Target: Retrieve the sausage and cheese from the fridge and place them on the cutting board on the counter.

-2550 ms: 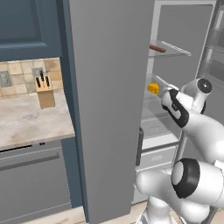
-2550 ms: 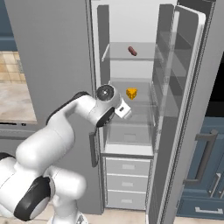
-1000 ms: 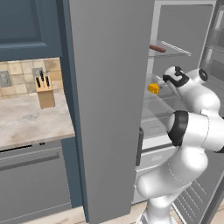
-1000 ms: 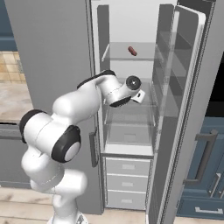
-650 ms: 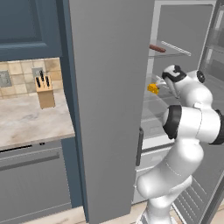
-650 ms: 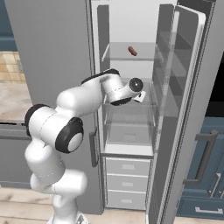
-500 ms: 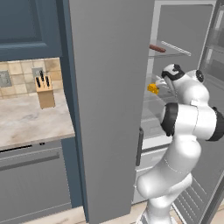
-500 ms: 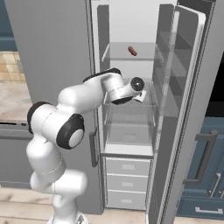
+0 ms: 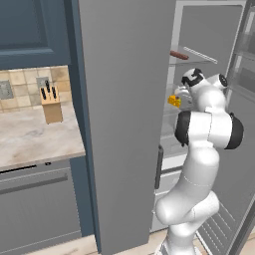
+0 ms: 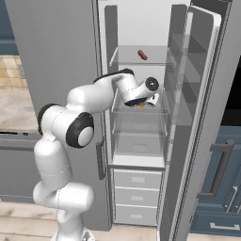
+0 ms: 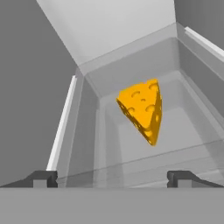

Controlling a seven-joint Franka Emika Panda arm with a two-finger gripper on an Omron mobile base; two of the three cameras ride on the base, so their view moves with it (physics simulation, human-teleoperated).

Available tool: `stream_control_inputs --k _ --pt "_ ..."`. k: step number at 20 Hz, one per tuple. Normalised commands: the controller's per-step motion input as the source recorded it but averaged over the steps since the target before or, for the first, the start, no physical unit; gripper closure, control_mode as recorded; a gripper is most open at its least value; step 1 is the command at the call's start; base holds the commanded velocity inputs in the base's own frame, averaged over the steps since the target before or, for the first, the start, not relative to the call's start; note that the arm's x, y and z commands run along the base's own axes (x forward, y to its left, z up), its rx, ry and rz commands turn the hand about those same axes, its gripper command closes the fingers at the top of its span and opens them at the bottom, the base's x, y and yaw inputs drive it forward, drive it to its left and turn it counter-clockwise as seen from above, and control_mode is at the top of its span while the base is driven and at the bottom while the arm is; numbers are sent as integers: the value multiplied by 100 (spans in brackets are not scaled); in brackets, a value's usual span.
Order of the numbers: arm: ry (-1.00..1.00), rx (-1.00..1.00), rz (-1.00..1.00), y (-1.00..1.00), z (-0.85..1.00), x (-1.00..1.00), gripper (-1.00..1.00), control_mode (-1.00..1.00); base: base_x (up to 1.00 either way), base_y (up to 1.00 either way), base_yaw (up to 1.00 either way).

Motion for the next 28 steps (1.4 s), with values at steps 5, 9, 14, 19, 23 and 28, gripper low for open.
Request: stream_control_inputs --k 5,9,14,19,23,28 --pt "1 0 1 -4 -14 25 -100 -100 0 0 0" --pt "0 0 0 -2 -17 21 -100 -100 0 0 0" --pt "0 0 0 0 -12 20 -100 -100 0 0 0" --pt "0 -1 1 0 -15 12 -100 -100 0 0 0" --pt "0 -1 0 0 -2 25 -100 -100 0 0 0" --pt "0 -3 0 1 -8 22 -100 -100 0 0 0"
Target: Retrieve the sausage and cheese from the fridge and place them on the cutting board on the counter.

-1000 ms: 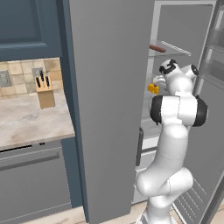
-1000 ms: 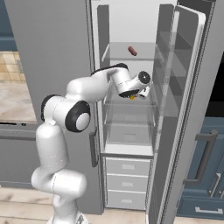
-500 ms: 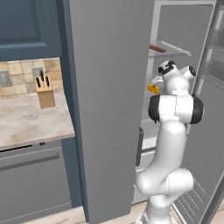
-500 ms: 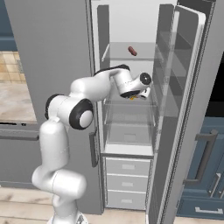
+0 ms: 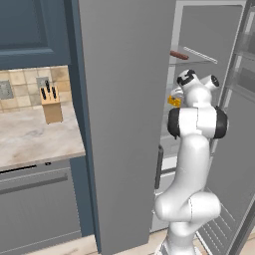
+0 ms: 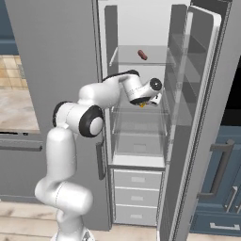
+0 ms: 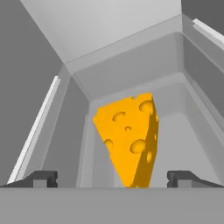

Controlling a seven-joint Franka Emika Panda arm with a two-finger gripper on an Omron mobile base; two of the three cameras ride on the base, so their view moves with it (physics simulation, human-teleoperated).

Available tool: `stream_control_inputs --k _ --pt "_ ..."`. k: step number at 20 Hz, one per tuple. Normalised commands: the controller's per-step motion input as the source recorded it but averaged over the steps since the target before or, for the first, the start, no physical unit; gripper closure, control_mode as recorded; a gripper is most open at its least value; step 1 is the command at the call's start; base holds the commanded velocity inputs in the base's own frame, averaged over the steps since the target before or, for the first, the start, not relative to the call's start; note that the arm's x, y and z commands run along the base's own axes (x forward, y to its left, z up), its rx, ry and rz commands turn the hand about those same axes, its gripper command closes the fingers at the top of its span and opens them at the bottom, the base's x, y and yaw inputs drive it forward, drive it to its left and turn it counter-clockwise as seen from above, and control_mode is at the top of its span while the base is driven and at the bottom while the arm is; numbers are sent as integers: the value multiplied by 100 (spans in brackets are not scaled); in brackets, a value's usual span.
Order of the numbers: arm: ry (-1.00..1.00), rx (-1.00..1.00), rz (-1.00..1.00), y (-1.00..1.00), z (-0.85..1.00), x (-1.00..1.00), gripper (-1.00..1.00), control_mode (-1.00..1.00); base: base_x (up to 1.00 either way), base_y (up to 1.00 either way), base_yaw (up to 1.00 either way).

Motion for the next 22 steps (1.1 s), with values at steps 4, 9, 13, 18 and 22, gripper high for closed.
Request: stream_control_inputs --k 4,9,13,18,22 --pt "0 -4 0 -1 -8 30 -100 -100 0 0 0" --pt "0 -4 0 -1 -5 23 -100 -100 0 0 0" --pt "0 -4 0 0 -8 24 -100 -100 0 0 0" --pt "0 -7 0 -5 -12 14 -100 -100 0 0 0" --pt "0 -6 0 -2 -15 1 -100 -100 0 0 0"
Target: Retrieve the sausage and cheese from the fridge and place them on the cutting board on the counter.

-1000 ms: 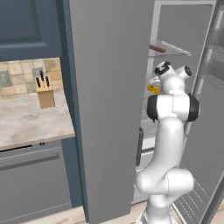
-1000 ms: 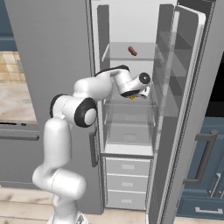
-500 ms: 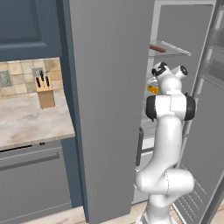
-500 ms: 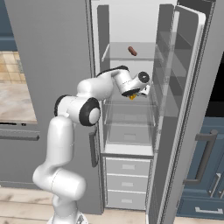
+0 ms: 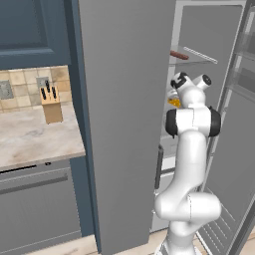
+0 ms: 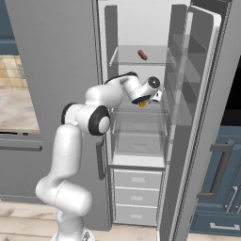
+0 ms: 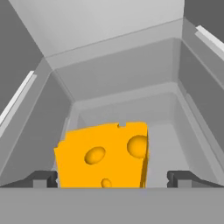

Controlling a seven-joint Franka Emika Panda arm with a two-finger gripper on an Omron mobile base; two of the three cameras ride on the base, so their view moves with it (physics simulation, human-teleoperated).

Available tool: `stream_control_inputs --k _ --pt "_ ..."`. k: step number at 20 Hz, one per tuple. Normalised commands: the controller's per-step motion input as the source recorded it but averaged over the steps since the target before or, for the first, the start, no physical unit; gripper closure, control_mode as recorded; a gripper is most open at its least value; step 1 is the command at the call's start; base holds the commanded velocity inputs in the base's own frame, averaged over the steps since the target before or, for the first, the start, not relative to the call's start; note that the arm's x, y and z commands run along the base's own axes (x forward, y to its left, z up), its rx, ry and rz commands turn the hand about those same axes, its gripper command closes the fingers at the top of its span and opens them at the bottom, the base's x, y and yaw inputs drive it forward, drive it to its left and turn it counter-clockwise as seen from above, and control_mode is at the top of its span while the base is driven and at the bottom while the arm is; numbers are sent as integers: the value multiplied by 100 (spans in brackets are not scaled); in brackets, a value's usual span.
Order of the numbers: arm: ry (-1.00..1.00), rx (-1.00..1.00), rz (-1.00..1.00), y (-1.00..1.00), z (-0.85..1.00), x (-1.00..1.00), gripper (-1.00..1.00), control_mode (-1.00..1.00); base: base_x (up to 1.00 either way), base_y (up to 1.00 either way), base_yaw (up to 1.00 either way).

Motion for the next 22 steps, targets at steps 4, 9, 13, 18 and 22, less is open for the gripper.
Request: stream_control_inputs --k 4,9,13,18,22 --pt "0 -4 0 0 -15 0 -100 -100 0 0 0" --pt "0 -4 0 7 -22 -1 -100 -100 0 0 0" --pt "0 -3 0 15 -23 0 -100 -100 0 0 0" --pt "0 -1 0 16 -19 0 100 -100 0 0 0" --pt "0 -1 0 12 -22 0 100 -100 0 0 0"
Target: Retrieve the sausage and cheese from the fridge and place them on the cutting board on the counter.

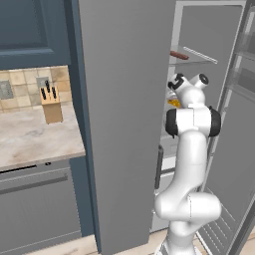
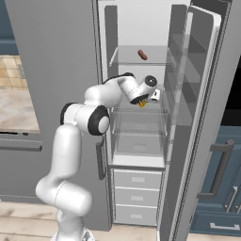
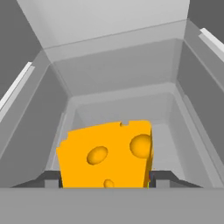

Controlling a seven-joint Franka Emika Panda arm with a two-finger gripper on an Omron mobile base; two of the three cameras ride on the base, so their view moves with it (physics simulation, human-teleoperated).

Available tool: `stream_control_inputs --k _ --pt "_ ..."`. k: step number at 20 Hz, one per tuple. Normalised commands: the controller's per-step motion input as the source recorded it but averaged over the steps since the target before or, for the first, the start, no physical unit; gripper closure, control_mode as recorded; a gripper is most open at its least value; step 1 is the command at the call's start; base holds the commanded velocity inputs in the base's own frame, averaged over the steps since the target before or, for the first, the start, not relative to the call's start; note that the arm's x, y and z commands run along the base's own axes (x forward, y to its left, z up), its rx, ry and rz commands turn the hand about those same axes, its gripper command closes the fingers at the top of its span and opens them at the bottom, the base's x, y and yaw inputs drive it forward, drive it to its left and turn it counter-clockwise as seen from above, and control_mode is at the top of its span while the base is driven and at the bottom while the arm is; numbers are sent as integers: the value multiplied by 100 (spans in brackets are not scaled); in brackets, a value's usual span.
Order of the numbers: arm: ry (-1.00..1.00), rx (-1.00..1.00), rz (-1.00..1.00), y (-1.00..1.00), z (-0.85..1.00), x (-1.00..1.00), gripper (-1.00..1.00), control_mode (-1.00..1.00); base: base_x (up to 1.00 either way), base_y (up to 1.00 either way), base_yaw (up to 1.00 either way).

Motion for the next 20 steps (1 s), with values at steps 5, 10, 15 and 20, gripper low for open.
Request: stream_control_inputs --k 5,10,15,20 --pt "0 -3 0 12 -31 -5 100 -100 0 0 0" --pt "-4 -1 0 6 -21 -17 100 -100 0 0 0" --pt "-6 0 0 -15 2 -27 100 -100 0 0 0" --pt "-6 -1 0 -3 5 -36 100 -100 0 0 0"
